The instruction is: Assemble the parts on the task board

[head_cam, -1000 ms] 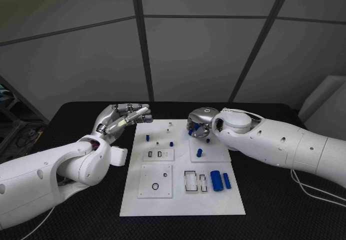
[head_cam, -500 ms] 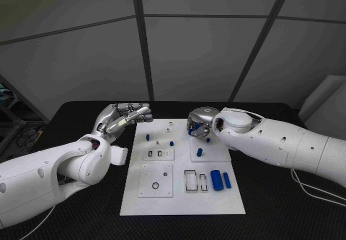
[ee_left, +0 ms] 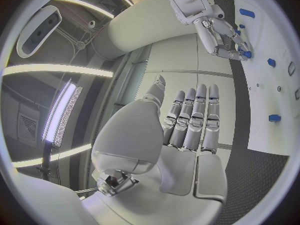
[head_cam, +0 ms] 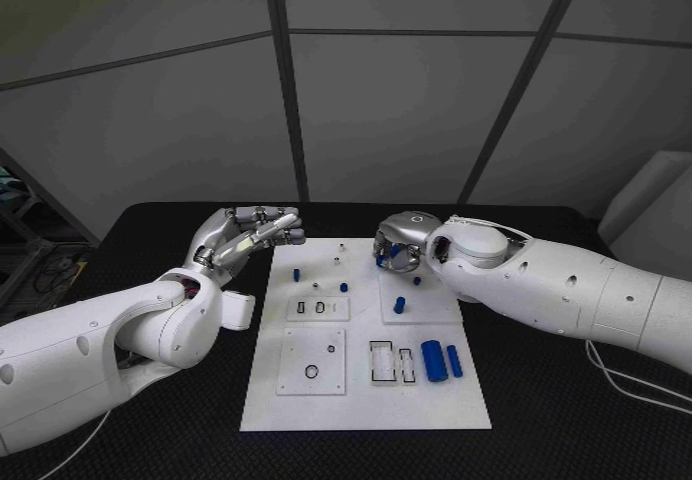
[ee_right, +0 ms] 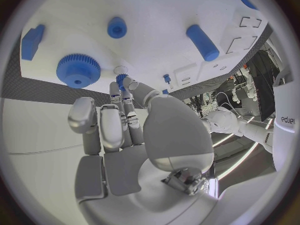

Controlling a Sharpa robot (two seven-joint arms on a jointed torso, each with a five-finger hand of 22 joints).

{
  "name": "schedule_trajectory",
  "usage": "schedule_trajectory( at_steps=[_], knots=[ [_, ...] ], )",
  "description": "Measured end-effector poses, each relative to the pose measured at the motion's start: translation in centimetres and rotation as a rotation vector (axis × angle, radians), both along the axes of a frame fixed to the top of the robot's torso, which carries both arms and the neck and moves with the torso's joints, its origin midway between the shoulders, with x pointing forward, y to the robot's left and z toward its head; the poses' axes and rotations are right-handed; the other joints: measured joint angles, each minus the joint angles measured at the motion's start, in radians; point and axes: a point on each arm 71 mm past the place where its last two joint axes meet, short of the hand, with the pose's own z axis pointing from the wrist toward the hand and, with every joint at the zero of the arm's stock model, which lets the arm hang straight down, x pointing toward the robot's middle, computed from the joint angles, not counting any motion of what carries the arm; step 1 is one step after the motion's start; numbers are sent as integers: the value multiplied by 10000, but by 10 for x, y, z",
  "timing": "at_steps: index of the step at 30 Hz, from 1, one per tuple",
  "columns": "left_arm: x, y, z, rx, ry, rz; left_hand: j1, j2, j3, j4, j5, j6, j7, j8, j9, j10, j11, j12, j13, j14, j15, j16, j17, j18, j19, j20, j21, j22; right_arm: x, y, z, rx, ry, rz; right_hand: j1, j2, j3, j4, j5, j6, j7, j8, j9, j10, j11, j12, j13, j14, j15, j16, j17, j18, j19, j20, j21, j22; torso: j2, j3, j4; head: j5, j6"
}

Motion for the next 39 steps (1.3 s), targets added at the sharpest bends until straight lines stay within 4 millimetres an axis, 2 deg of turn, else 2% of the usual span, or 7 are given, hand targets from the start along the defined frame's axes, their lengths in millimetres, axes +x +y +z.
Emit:
schedule_trajectory(
  at_steps=[6, 17, 28, 39],
  knots=[
    [0, 1, 0, 12, 23, 12, 11, 94, 0, 0, 0, 0, 0, 0, 0, 0, 0, 0, 0, 0, 0, 0, -9, 0, 0, 0, 0, 1, -1, 3, 5, 387, -443, -28, 0, 0, 0, 0, -2, 0, 1, -2, -1, -1, 1, -1, -1, 0, 0, 0, 20, 0, 0, 0, 0, 37, 6, -3, 0, 30, 39],
    [0, 0, 0, 3, 24, -10, 12, 93, 29, -29, 0, 0, 0, 0, 0, 0, -1, 0, 0, 0, 0, 0, -8, -1, 0, 0, 0, -9, 2, 21, 9, 889, -995, -9, -1, -1, -1, -1, -25, -3, 1, -11, -20, -2, 2, -2, -4, 0, 1, 0, 18, 1, 71, -2, 56, 98, 47, -9, 35, 94, 31],
    [0, -2, 0, -11, 18, -34, 13, 93, 29, -29, 0, 0, 0, 0, 0, 1, -1, 0, 0, 0, 0, 0, -6, 0, 0, 0, 0, -9, 5, 40, 12, 1256, -1366, 98, -3, -3, -3, -1, 19, 24, 31, -69, -14, -1, 4, -3, -10, 0, 1, -1, 17, 2, 71, -2, 56, 133, 116, -25, 115, 100, 93],
    [0, -3, 1, -22, 9, -60, 13, 92, 29, -29, 0, 0, 0, 0, 0, 1, -1, 1, 1, 0, 0, 0, -14, -1, 0, 0, 0, -8, 11, 46, 11, 1330, -1495, 23, -4, -3, -4, -1, 18, 8, 46, -41, -9, 33, 39, -8, -19, 0, 1, -1, 15, 2, 71, -2, 56, 148, 132, -34, 128, 159, 101]
  ],
)
